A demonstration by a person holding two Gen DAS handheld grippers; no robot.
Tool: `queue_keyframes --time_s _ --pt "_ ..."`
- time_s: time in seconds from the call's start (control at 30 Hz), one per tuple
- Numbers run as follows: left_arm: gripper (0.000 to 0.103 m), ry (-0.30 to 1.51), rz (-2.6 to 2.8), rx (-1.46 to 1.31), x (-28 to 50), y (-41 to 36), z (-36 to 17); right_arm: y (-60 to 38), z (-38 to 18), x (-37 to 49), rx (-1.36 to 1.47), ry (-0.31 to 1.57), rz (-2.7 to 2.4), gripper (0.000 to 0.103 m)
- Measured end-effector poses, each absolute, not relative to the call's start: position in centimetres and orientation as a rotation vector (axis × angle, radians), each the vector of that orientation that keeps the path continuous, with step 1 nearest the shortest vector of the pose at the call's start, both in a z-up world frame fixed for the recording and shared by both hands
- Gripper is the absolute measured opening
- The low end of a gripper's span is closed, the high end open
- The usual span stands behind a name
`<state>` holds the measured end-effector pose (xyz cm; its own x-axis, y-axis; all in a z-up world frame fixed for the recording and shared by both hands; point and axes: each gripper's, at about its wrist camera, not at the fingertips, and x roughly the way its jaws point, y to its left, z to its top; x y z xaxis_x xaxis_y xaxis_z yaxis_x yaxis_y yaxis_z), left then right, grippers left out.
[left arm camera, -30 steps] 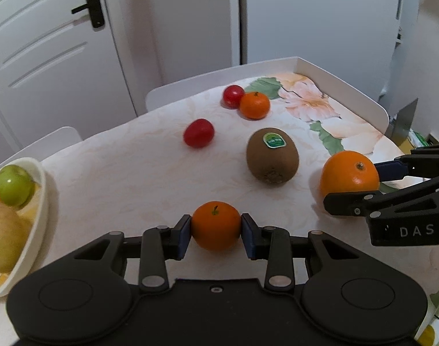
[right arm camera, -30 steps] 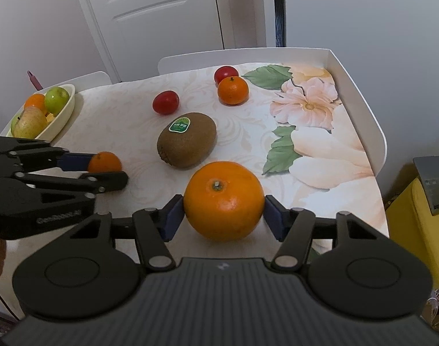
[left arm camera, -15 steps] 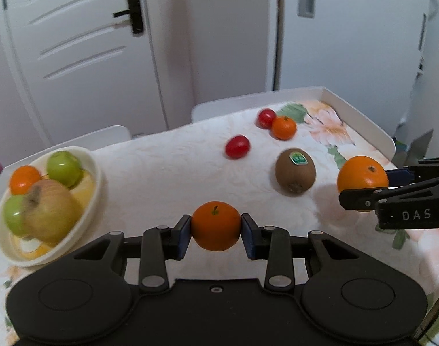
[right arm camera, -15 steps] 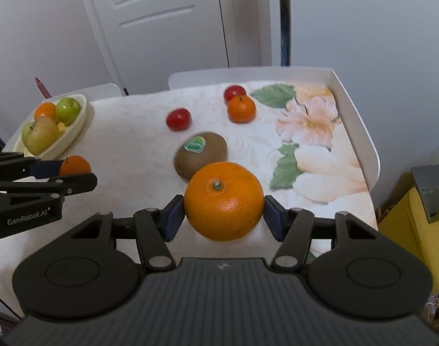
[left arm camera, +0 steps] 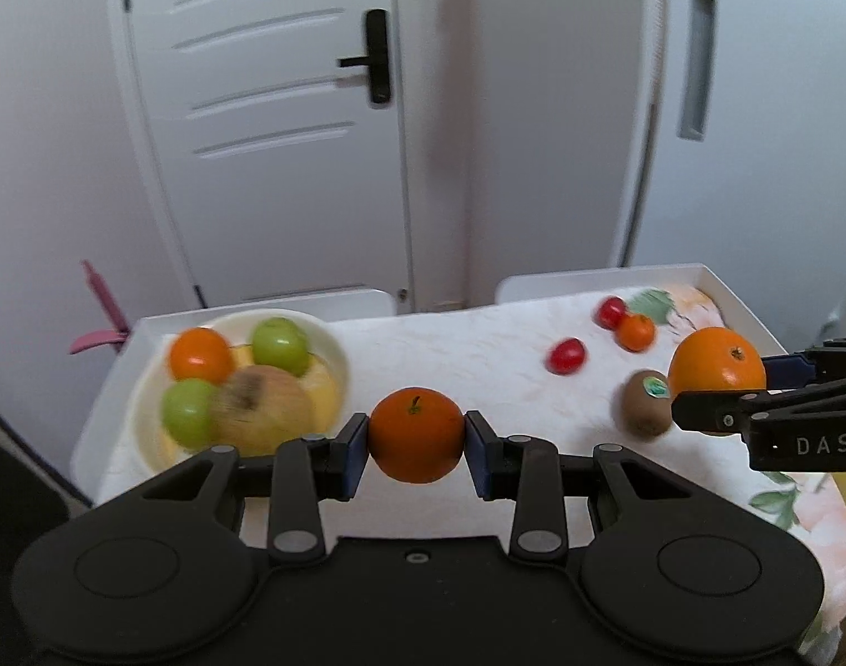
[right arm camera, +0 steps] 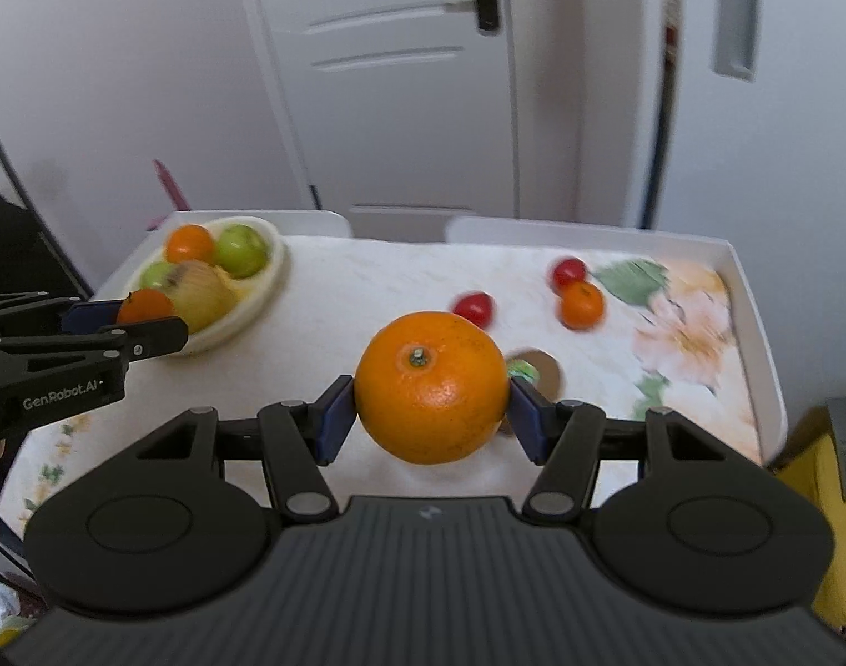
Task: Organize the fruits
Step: 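Carry the mandarin and large orange over the duck plate with both tools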
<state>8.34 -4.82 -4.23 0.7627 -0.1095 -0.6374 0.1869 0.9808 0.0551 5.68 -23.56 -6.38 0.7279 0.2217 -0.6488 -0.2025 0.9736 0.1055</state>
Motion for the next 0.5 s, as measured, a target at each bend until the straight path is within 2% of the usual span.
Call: queue_keyframes --time_s 0.5 --pt "0.040 0.689 -0.004 0.093 11.3 3.8 -2.3 -14.7 -3.8 10.6 -0.020 0.700 0.394 0.074"
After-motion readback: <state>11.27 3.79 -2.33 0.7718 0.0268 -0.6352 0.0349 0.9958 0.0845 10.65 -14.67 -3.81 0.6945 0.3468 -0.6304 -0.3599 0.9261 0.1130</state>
